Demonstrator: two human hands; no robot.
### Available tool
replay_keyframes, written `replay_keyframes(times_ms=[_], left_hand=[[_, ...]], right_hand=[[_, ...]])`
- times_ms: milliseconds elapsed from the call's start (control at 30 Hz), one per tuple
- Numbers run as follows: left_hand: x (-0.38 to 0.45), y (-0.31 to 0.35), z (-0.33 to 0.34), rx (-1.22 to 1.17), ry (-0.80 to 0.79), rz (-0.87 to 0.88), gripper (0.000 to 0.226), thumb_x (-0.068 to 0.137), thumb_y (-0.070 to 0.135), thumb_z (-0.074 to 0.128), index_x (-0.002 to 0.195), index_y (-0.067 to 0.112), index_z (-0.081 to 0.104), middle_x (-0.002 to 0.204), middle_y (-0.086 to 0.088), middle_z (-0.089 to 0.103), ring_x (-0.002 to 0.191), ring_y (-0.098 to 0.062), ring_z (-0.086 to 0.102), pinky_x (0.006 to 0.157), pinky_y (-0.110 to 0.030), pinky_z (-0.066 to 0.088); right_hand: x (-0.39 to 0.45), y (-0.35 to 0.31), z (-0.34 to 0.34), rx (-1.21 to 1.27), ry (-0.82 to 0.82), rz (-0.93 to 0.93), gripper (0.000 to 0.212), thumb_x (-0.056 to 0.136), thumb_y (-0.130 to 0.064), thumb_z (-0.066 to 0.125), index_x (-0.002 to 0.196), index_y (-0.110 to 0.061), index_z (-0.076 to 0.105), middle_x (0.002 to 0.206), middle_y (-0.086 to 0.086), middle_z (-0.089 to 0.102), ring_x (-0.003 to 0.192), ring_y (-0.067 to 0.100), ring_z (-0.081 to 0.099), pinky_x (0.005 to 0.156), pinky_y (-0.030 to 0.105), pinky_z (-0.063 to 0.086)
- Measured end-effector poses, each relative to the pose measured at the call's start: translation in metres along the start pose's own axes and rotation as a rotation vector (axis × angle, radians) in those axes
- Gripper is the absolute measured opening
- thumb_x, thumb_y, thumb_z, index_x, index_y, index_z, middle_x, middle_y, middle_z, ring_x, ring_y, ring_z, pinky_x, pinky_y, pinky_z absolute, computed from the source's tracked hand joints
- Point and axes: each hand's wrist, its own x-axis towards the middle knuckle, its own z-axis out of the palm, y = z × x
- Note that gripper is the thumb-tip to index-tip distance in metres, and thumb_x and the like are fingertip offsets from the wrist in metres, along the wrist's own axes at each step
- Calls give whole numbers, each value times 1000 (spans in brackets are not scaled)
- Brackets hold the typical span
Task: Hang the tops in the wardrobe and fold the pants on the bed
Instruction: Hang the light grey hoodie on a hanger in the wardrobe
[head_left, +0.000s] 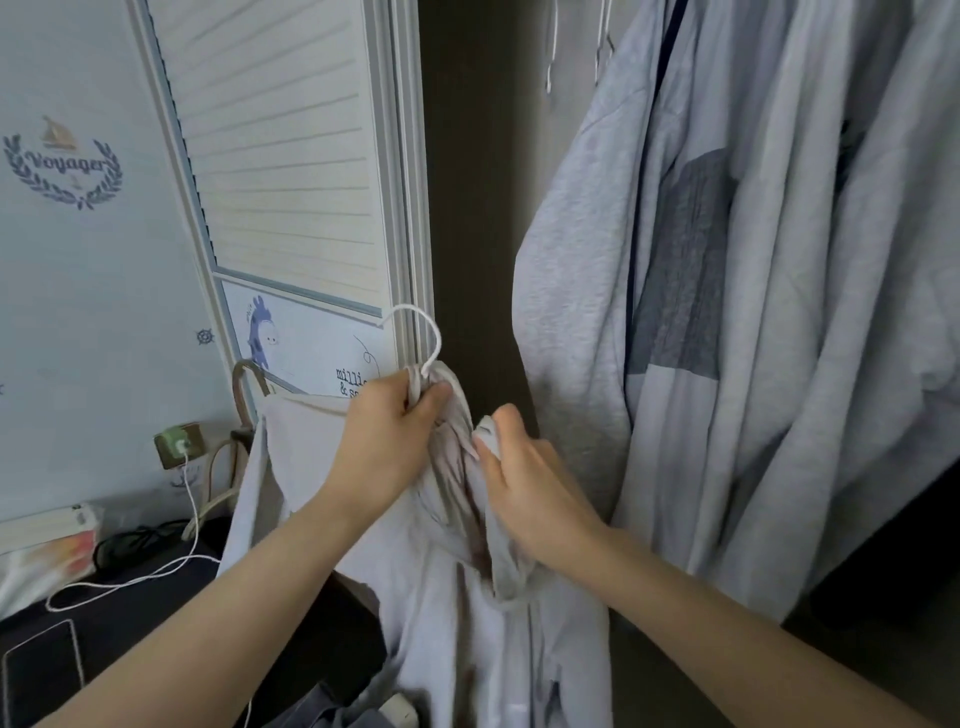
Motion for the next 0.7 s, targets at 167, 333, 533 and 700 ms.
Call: replay_keyframes(times_ms=[167, 333, 533, 700], left_hand=[[-4, -10, -18, 240, -105, 288, 48, 94, 41, 56, 57, 23, 30, 48, 7, 34, 49, -12, 43, 52, -20, 31], [1, -45, -47, 458, -137, 219, 50, 89, 62, 29, 70, 19, 46, 61, 4, 49, 63, -29, 56, 62, -42, 47], [8, -70, -66, 407, -60, 6, 61, 81, 72, 31, 60, 17, 45, 39, -1, 57, 46, -7, 56, 52, -30, 39], [18, -83, -85, -18, -89, -189, 73, 85, 61, 53, 74, -11, 48, 48, -20, 58, 43, -25, 60, 60, -32, 44]], right_hand=[[4, 13, -11, 211, 66, 144, 20, 98, -32, 45, 95, -13, 46, 69, 1, 54, 62, 17, 54, 61, 41, 46], [15, 33, -32, 346, 134, 198, 17, 96, -25, 51, 81, -19, 54, 74, -8, 61, 69, 6, 54, 69, 32, 44], [24, 63, -63, 229, 88, 205, 24, 94, -19, 55, 75, -24, 42, 69, -4, 51, 66, 12, 49, 62, 28, 39], [22, 86, -89, 338, -269, 342, 36, 84, -14, 70, 105, -28, 45, 97, 2, 64, 78, 7, 63, 69, 18, 49]])
